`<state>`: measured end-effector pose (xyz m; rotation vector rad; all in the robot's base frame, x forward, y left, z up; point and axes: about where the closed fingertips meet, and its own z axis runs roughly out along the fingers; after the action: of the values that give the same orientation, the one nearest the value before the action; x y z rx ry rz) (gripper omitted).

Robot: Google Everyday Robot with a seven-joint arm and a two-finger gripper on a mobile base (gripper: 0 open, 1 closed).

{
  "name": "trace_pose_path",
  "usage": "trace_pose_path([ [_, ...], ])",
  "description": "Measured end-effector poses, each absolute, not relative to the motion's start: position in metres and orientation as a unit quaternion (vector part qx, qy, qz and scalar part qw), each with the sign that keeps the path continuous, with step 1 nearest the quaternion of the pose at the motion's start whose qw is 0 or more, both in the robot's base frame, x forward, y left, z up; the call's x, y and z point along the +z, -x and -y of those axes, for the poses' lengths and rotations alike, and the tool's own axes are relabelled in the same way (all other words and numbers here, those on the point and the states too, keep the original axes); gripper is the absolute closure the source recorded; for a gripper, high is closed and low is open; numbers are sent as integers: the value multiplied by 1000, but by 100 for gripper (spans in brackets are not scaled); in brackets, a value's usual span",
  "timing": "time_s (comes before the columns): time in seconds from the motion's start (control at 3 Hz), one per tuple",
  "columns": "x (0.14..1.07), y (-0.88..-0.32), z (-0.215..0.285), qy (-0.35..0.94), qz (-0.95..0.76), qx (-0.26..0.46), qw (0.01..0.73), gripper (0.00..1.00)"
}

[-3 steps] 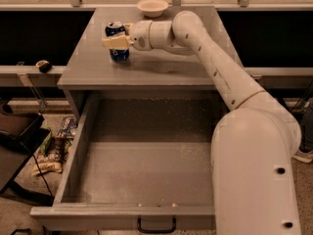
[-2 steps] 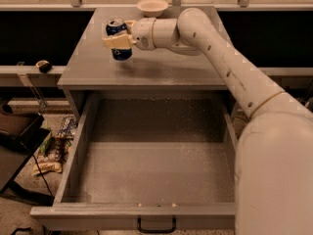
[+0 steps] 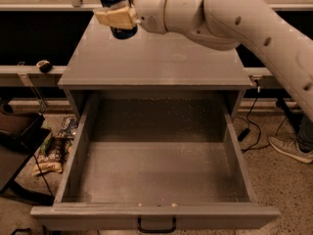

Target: Place pepsi can into top drawer

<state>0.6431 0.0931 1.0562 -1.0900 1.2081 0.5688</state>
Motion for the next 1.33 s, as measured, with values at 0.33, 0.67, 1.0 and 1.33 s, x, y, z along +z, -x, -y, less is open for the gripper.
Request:
trace_pose_path([
  [0.33, 1035, -572, -104, 490, -523, 279, 639, 100],
  [0.67, 962, -522, -86, 484, -541, 330, 604, 100],
  [1.0, 885, -511, -27, 454, -576, 347, 584, 100],
  [1.33, 825, -524, 10, 433, -602, 354, 569, 100],
])
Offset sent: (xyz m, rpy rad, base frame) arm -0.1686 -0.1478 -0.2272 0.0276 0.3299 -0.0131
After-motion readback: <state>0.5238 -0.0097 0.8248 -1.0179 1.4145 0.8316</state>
